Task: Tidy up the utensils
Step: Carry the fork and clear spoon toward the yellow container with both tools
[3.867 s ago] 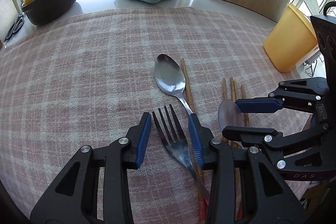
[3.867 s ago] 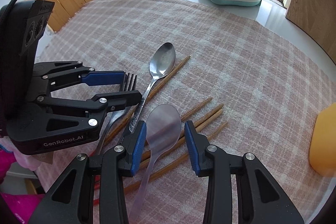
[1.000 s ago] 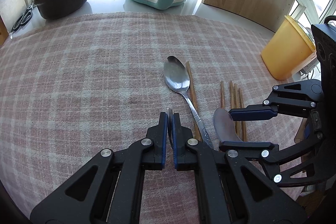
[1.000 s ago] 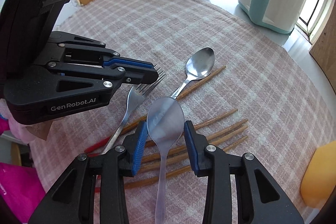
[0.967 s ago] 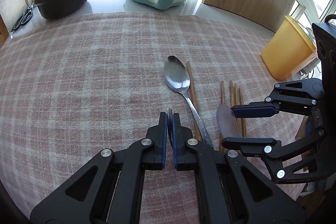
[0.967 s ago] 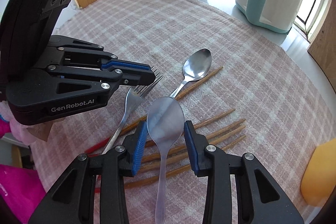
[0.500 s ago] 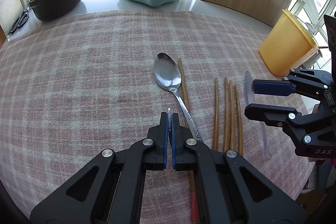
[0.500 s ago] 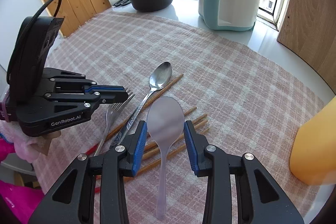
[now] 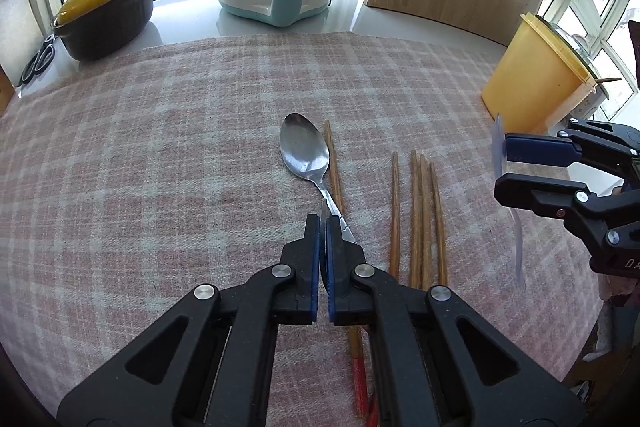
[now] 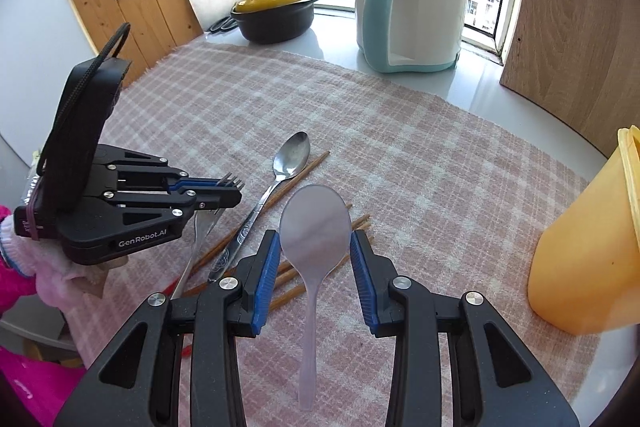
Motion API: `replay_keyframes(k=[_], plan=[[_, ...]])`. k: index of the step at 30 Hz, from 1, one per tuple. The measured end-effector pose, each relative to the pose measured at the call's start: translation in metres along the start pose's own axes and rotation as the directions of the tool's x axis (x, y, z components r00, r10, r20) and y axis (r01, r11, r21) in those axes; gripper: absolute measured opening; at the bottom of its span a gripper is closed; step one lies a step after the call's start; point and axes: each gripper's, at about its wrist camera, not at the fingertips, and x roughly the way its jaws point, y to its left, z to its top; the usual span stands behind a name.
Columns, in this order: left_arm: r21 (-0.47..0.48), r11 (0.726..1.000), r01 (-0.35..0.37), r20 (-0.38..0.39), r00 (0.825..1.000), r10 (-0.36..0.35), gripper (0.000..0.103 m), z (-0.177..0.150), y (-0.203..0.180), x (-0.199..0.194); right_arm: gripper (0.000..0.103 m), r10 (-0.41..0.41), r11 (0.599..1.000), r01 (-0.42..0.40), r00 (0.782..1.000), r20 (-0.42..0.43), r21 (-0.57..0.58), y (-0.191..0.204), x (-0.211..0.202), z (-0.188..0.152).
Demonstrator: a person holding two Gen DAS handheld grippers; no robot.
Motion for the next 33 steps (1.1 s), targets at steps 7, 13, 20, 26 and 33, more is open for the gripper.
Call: replay_keyframes(k=[7,13,20,26,33], plan=[[0.060,0.998,0.009,0.101,0.995,-0.015,0.000,0.009,-0.020,-0.046,0.034,-0.048,0.999,0.048,0.996,0.079,0.000,-0.002,-0.035,0.004],[0.086,0.996,0.032,0.148,0.988,-0.045,0.000,0.014,-0.036,-0.070,0.034,-0.091,0.996,0.091,0.987,0.134,0.009,-0.005,-0.063,0.001],[0.126,0.991,0.044,0.189,0.980,-0.067,0.000,0.021,-0.059,-0.087,0.034,-0.135,0.991,0.130,0.974,0.182,0.040,-0.015,-0.089,-0.003],[0.153,0.987,0.056,0.226,0.970,-0.090,0.000,0.031,-0.074,-0.100,0.034,-0.163,0.986,0.152,0.964,0.211,0.068,-0.024,-0.106,-0.004],[0.181,0.981,0.074,0.270,0.955,-0.122,0.000,0.054,-0.090,-0.113,0.034,-0.198,0.979,0.177,0.949,0.247,0.102,-0.039,-0.129,0.000]])
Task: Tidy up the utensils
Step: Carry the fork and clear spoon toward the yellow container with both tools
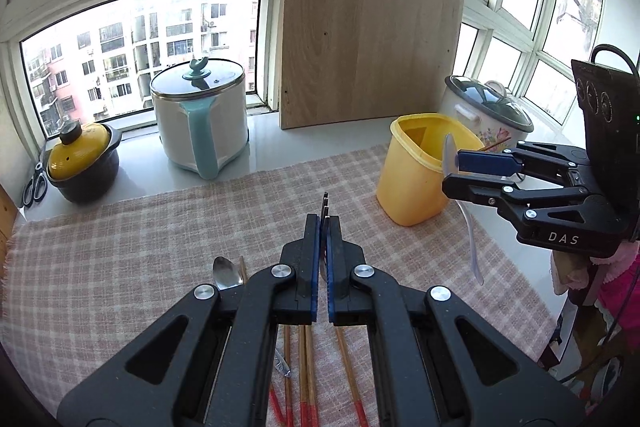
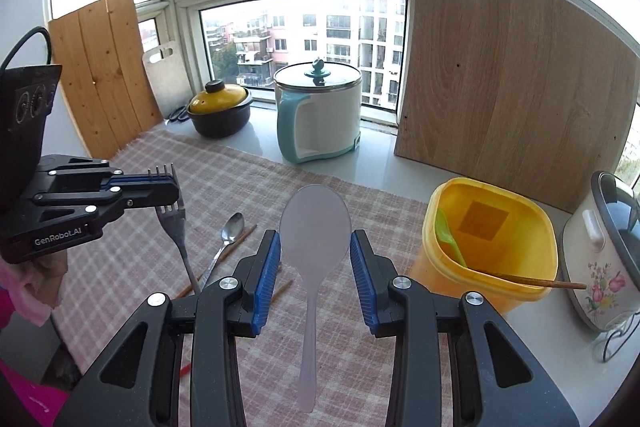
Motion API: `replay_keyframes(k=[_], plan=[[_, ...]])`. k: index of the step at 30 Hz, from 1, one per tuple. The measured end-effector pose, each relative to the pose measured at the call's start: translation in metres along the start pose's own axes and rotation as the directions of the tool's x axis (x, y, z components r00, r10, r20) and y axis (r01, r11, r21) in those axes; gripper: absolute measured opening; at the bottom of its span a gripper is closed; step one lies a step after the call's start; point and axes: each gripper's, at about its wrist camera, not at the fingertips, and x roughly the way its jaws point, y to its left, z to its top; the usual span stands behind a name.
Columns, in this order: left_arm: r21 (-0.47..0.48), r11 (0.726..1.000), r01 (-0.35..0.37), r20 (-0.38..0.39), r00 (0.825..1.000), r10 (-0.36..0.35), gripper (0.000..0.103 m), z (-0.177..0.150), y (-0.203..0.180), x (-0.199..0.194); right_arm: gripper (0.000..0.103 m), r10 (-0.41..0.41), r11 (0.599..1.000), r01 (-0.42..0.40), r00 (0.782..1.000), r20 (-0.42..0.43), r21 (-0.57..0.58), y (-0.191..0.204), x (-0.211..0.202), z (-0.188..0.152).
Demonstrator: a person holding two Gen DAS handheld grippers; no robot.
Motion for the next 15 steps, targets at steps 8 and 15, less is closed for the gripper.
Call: replay_keyframes(k=[8,15], plan=[[0.023,0.999,0.034,0.065,0.997,-0.035,0.000,0.042,-0.020,0.004,0.034,-0.052,0.998,0.051,0.998,0.044,0.030,-0.033,-0.021,0.019],[0.060,0.997,0.057,0.117,0.991,-0.064,0.000,0.083,-0.042,0.010,0.034,-0.114,0.993,0.110,0.990,0.082,0.042,-0.063,-0.035,0.042]])
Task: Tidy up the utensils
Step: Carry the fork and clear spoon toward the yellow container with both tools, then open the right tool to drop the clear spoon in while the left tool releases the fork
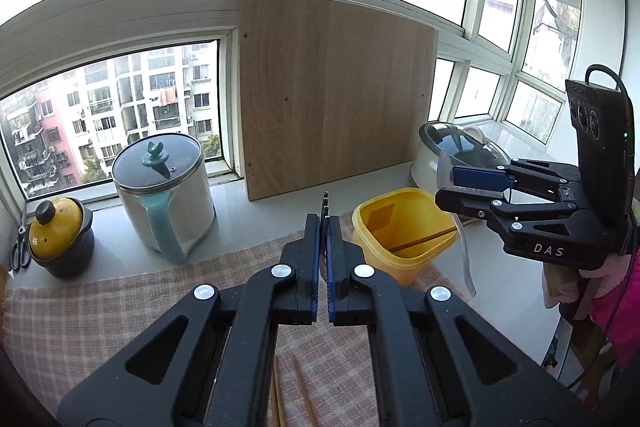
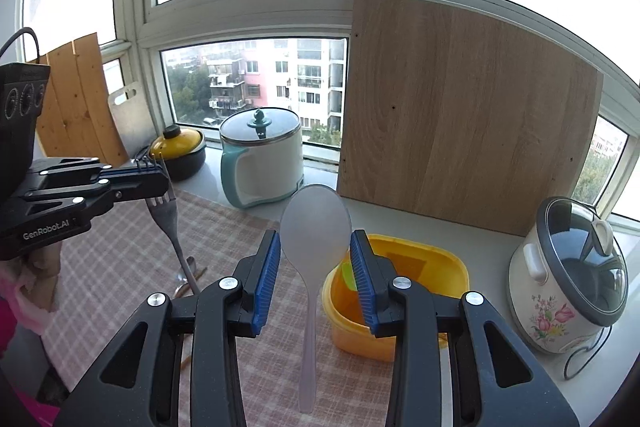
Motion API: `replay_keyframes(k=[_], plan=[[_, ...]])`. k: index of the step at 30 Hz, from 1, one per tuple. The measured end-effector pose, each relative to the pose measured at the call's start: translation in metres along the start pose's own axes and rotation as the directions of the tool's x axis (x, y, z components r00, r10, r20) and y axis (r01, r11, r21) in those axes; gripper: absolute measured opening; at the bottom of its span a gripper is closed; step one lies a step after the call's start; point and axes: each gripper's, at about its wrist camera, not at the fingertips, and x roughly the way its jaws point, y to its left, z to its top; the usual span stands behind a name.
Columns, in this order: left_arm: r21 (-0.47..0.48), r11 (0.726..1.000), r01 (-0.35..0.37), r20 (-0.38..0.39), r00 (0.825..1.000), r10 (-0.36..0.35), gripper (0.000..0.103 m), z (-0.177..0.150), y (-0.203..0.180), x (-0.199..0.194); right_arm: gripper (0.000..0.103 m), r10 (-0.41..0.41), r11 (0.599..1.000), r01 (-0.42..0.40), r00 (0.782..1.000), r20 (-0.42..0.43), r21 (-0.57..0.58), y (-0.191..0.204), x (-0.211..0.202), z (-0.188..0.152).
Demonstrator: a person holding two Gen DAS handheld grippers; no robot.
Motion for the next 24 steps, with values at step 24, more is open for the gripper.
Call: replay_keyframes(k=[24], plan=[[0.022,1.000,-0.020,0.008,1.000,0.019,0.000,0.062,-0.036,0.087,0.034,-0.119,0.983,0.113,0.992,0.033,0.141,-0.077,0.052,0.018]])
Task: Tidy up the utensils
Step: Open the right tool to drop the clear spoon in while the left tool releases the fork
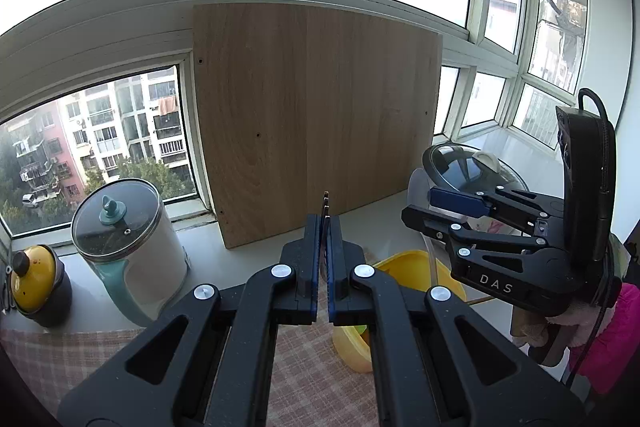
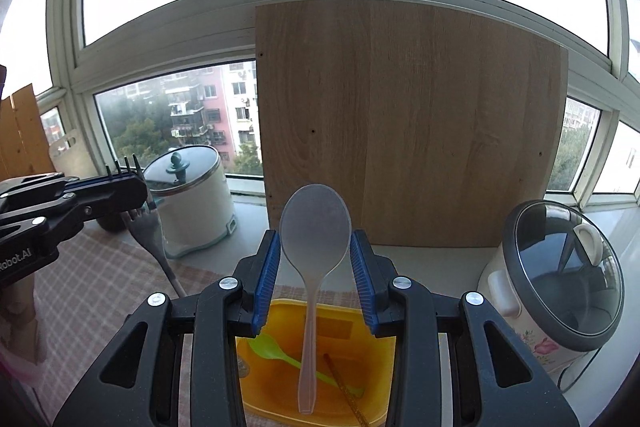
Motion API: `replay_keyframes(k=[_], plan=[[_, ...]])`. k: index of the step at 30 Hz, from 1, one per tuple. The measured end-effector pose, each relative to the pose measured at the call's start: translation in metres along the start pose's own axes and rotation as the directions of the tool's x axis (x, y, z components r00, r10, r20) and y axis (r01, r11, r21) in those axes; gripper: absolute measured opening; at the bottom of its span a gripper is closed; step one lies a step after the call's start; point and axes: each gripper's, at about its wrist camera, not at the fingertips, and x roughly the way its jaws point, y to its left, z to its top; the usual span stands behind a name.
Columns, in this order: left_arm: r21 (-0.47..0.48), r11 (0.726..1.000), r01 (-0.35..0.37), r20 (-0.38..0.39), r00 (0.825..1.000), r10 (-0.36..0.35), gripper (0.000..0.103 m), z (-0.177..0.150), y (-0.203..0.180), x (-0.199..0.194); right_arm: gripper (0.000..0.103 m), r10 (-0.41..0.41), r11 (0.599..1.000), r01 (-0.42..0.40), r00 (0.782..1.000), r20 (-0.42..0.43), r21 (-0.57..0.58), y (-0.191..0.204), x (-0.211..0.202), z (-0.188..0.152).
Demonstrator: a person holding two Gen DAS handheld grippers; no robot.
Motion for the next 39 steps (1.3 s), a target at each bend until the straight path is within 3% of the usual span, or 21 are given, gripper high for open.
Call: replay_keyframes(k=[11,27,39], plan=[[0.037,0.999,0.025,-0.060,0.998,-0.023,0.000,-0.018,-0.012,0.027,0.034,-0.024,0.997,0.029,0.998,-0.064,0.065,-0.014,0.022,-0.019],[0.005,0.995,0.097,-0.150,0.984,-0.095,0.003,-0.042,-0.021,0.046,0.035,-0.012,0.993,0.030,0.989,-0.150,0.117,-0.028,0.029,-0.038],[-0.013,0.995,0.095,-0.135,0.986,-0.096,0.008,-0.042,-0.014,0.029,0.043,-0.024,0.991,0.042,0.989,-0.148,0.124,-0.030,0.010,-0.040]])
